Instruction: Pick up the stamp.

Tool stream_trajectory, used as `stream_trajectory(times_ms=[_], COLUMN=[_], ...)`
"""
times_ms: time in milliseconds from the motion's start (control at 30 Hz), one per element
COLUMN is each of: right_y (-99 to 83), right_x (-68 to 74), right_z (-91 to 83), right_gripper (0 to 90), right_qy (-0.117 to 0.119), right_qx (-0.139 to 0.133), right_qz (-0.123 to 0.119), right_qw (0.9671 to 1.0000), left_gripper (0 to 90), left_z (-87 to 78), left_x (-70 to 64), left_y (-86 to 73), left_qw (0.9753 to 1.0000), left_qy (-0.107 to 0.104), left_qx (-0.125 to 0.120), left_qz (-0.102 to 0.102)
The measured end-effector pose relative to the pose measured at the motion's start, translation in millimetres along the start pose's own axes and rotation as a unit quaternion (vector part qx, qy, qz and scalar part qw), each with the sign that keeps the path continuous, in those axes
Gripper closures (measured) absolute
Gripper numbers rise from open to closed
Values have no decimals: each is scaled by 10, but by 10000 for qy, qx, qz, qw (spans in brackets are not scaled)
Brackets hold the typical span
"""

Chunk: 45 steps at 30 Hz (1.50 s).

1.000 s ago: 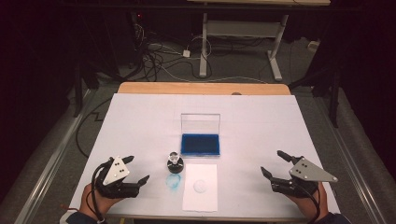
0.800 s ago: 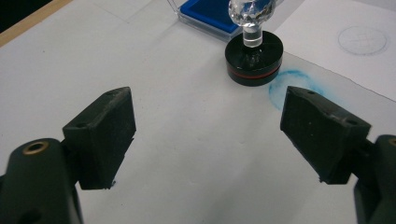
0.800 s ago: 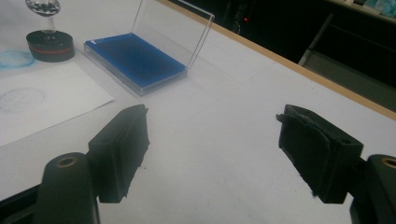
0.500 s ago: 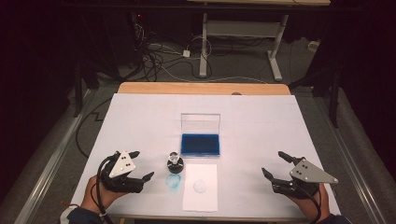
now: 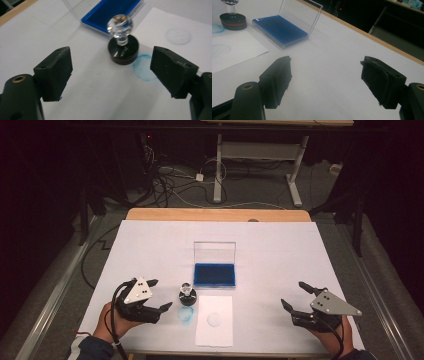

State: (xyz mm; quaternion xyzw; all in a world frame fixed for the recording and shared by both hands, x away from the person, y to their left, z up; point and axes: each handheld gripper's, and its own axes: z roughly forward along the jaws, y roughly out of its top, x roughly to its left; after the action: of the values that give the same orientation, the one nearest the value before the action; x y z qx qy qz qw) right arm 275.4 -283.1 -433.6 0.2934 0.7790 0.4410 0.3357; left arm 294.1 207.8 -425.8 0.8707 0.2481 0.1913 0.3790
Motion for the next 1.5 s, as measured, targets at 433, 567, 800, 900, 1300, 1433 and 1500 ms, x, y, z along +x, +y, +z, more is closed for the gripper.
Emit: stream_trajectory(times_ms=[433, 567, 800, 900, 1300, 1433, 1500], right_y=[-36, -60, -56, -45, -52, -51, -52], right_x=[37, 39, 39, 57, 77, 76, 85], right_z=[2, 3, -13, 5, 45, 52, 51], right_gripper=[242, 243, 249, 249, 253, 254, 253], right_qy=[-3, 26, -18, -9, 56, 59, 42], right_qx=[140, 197, 223, 242, 370, 374, 408], right_qz=[-109, -94, -139, -186, -233, -242, -295], right_qw=[9998, 9998, 9997, 9995, 9990, 9990, 9987], left_gripper=[170, 170, 170, 169, 170, 170, 170], left_z=[131, 142, 208, 236, 346, 374, 382], left_x=[-26, -18, -30, -23, 31, 49, 68], left_y=[170, 205, 263, 277, 428, 456, 461], left_qw=[9993, 9993, 9988, 9985, 9950, 9948, 9948], left_qy=[-93, -136, -219, -245, -434, -442, -446], left_qx=[203, 150, 209, 269, 751, 760, 764], left_qz=[312, 322, 392, 397, 499, 518, 496])
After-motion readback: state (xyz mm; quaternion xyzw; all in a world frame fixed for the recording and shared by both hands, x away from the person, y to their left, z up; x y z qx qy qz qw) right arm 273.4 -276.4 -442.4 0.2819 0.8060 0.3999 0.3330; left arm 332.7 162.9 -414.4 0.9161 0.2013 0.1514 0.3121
